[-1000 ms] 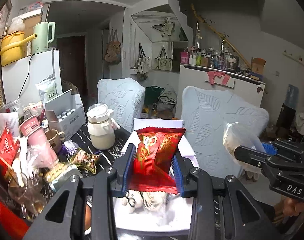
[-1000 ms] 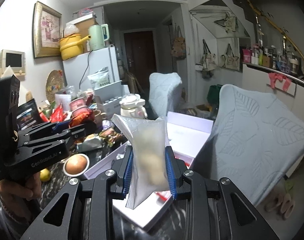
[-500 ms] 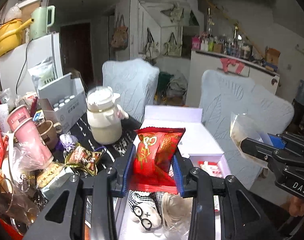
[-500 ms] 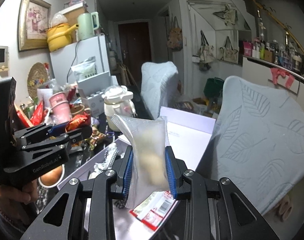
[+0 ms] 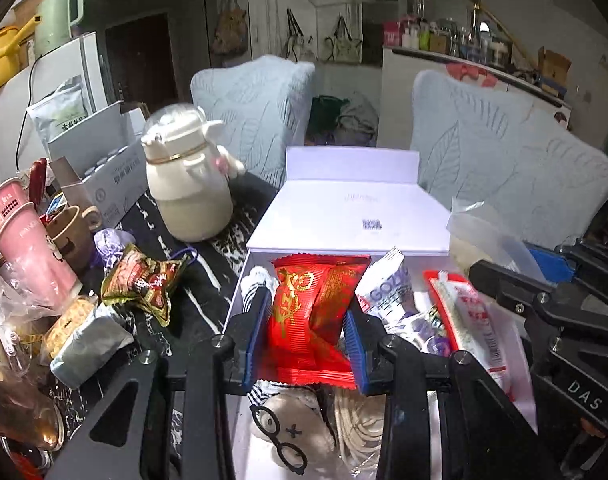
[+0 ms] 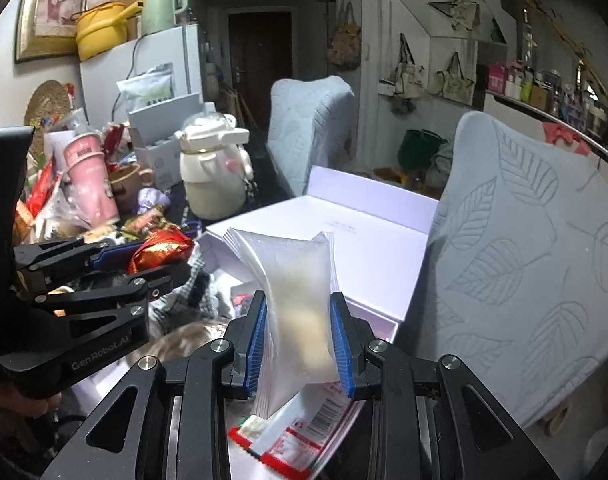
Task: Organize soft objects
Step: 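Lower the zip bag and red packet into the box and open both grippers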
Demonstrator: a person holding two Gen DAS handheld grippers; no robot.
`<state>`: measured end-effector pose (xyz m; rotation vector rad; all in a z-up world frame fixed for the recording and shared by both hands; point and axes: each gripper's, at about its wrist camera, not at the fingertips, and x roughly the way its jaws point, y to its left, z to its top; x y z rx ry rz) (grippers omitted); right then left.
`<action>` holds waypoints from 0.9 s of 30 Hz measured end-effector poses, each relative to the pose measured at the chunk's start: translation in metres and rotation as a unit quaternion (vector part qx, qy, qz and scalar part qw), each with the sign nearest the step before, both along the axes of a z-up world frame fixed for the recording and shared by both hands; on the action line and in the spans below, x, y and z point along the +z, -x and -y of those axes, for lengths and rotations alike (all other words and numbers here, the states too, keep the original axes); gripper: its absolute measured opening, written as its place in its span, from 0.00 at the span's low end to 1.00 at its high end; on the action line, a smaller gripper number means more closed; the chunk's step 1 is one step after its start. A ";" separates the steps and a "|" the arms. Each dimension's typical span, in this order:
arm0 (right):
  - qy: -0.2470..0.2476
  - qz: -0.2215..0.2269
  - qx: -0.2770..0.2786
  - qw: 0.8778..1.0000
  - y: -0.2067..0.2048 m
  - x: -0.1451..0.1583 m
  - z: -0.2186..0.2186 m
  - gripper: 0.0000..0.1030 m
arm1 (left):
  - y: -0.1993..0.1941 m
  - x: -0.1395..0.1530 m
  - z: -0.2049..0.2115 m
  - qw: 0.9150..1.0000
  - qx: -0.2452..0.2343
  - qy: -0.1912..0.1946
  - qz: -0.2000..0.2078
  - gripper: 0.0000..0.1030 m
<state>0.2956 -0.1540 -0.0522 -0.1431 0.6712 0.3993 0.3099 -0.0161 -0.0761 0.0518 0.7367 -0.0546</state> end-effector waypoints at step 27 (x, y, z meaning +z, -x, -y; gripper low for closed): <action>0.043 -0.052 0.022 0.997 -0.006 -0.043 -0.010 0.34 | -0.015 -0.030 0.004 0.997 0.021 -0.015 -0.067 0.34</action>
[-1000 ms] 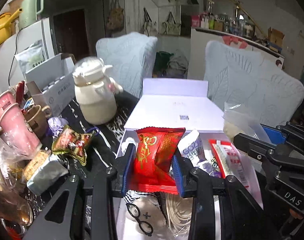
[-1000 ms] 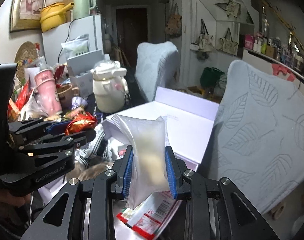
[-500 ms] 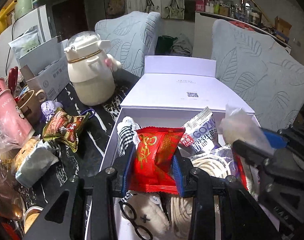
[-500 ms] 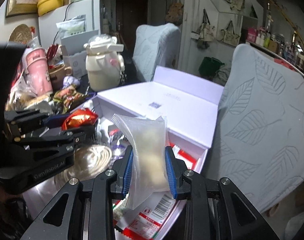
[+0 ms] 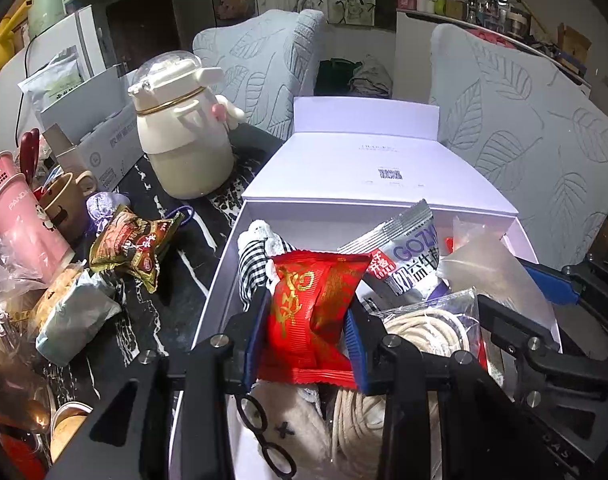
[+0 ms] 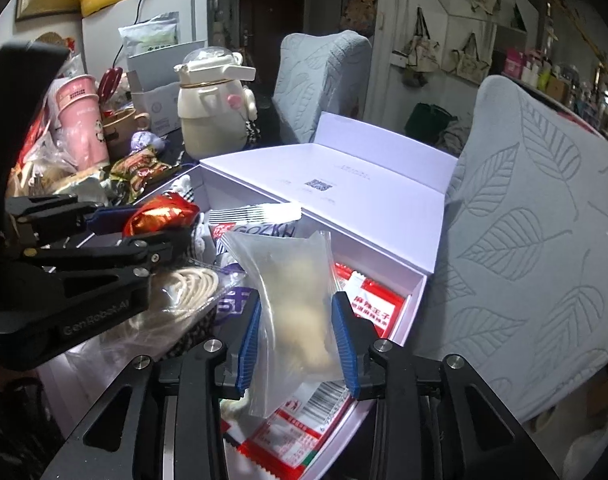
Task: Organize soft objects
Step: 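Lower the zip bag and red packet into the box and open both grippers, then withdraw both tools from the box back over the table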
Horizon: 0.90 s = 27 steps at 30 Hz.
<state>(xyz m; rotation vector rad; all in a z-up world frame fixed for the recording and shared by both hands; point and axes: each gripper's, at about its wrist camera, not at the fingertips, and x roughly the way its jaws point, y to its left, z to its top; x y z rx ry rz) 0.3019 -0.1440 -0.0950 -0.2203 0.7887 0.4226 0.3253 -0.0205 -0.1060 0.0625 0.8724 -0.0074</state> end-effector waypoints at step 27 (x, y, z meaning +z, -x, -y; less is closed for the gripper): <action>-0.015 -0.030 -0.047 0.998 0.022 0.017 0.030 0.52 | 0.002 0.007 0.017 1.000 -0.003 0.013 -0.019 0.76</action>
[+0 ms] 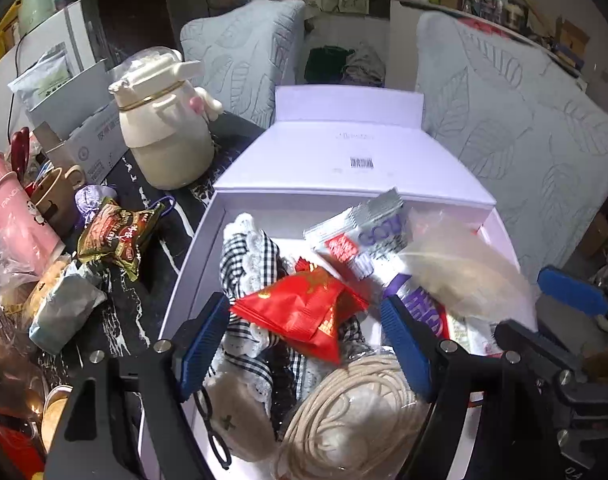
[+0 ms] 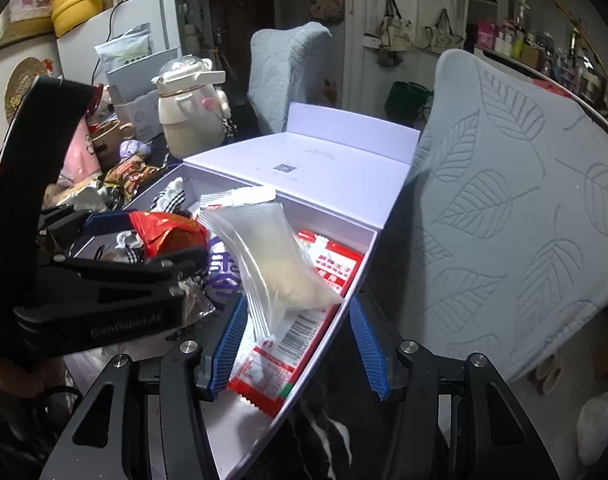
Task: Organize soft objects
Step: 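Withdraw both tools from the box back over the table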
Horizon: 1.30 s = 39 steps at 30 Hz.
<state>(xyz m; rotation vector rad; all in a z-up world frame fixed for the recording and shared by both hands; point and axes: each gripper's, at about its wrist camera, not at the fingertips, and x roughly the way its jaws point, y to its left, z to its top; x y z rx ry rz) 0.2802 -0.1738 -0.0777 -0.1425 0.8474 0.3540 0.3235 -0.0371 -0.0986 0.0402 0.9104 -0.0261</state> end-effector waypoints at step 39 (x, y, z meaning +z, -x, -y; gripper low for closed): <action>-0.040 0.209 0.015 0.977 0.132 0.173 0.013 0.79 | 0.158 0.197 -0.002 0.977 0.023 -0.027 0.208 0.77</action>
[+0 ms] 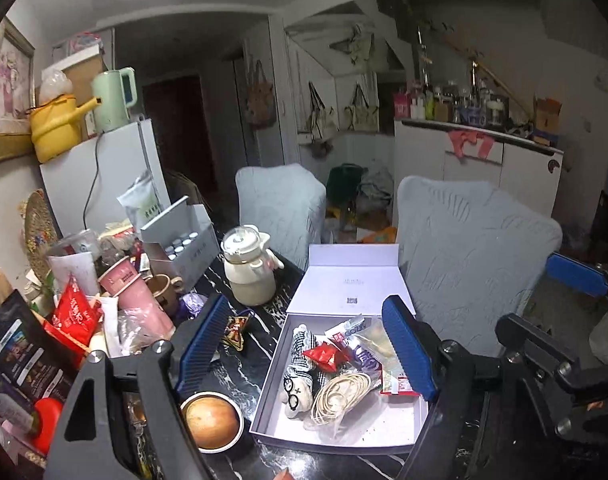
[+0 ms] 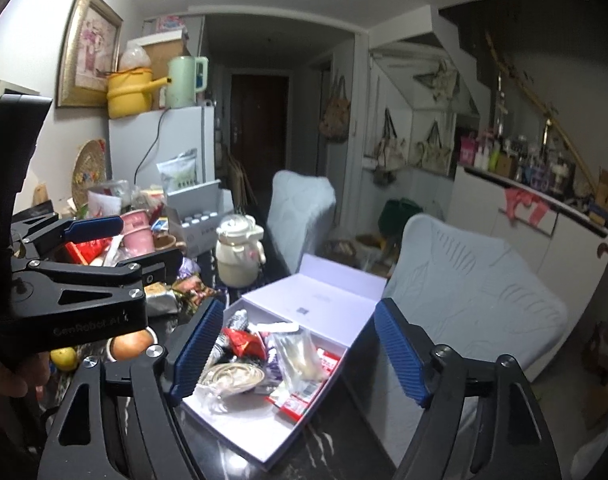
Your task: Organize soft objects
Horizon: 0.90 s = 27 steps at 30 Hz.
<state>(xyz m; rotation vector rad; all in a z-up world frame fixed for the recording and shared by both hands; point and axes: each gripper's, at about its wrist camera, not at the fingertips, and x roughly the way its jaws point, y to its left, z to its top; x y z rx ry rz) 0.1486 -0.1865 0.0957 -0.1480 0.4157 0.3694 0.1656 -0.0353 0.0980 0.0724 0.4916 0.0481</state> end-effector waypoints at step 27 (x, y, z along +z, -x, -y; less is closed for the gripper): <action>-0.016 -0.037 -0.044 0.998 0.103 -0.036 0.014 0.90 | 0.119 -0.045 -0.003 1.000 -0.015 -0.003 -0.004 0.77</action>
